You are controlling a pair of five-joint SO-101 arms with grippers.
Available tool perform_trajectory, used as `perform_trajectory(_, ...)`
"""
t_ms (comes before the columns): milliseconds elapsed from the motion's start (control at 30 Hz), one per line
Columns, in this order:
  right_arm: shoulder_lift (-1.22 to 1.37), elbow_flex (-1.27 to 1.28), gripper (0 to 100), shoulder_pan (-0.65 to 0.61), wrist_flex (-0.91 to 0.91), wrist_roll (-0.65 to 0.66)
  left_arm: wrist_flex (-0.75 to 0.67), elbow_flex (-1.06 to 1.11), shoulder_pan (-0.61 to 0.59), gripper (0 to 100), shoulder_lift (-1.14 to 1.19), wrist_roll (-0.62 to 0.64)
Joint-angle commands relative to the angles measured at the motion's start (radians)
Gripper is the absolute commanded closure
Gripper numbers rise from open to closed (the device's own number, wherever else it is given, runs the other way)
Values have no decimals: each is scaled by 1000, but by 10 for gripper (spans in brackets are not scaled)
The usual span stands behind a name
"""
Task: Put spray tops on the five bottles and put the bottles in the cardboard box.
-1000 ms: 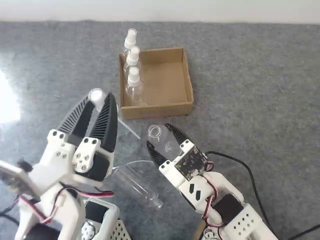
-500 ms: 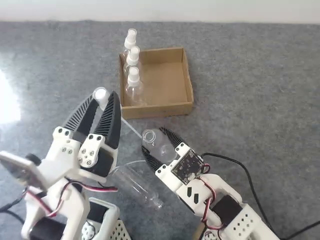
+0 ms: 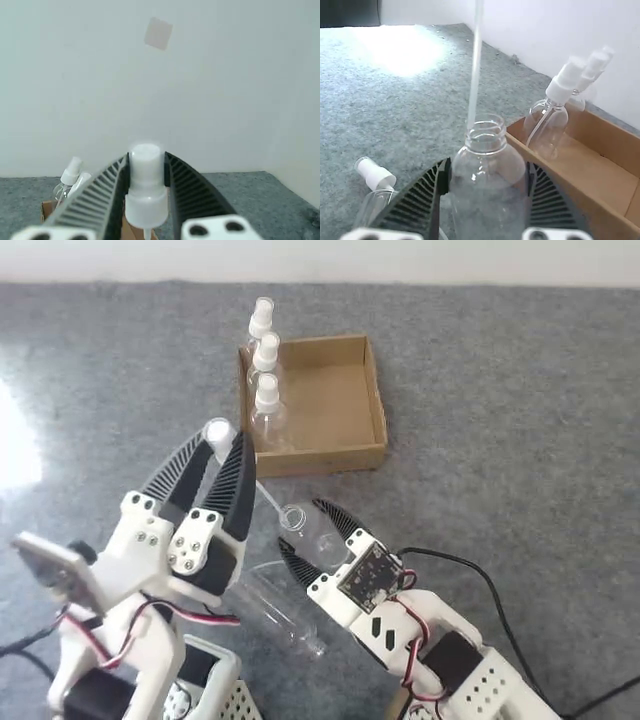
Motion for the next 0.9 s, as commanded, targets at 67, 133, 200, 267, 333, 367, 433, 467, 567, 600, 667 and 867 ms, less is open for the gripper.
perform_trajectory(67,-21,-2,894,-8,-15,21,-41,2,8,987,-3,2)
perform_trajectory(133,-21,-2,894,-8,-15,21,-43,2,8,987,-3,2)
perform_trajectory(200,-21,0,894,-8,-15,21,-44,2,8,987,-3,2)
perform_trajectory(267,-21,0,894,-8,-15,21,-44,-5,8,987,-3,0)
perform_trajectory(333,-21,0,894,-8,-15,21,-61,-10,8,987,-3,0)
perform_trajectory(367,-21,0,894,-8,-15,21,-71,-8,8,987,-3,0)
perform_trajectory(433,-21,0,894,-8,-15,21,-72,-8,8,987,-3,-3)
perform_trajectory(467,-21,0,894,-8,-15,21,-72,-8,8,987,-3,-17)
perform_trajectory(567,-21,0,894,-8,-15,21,-72,-15,8,987,-3,-34)
perform_trajectory(600,-21,0,894,-8,-15,21,-72,-16,8,987,-3,-34)
perform_trajectory(667,-21,0,894,-8,-15,21,-72,-10,8,987,-3,-34)
perform_trajectory(867,-21,0,894,-8,-13,21,-66,-5,8,987,-3,-34)
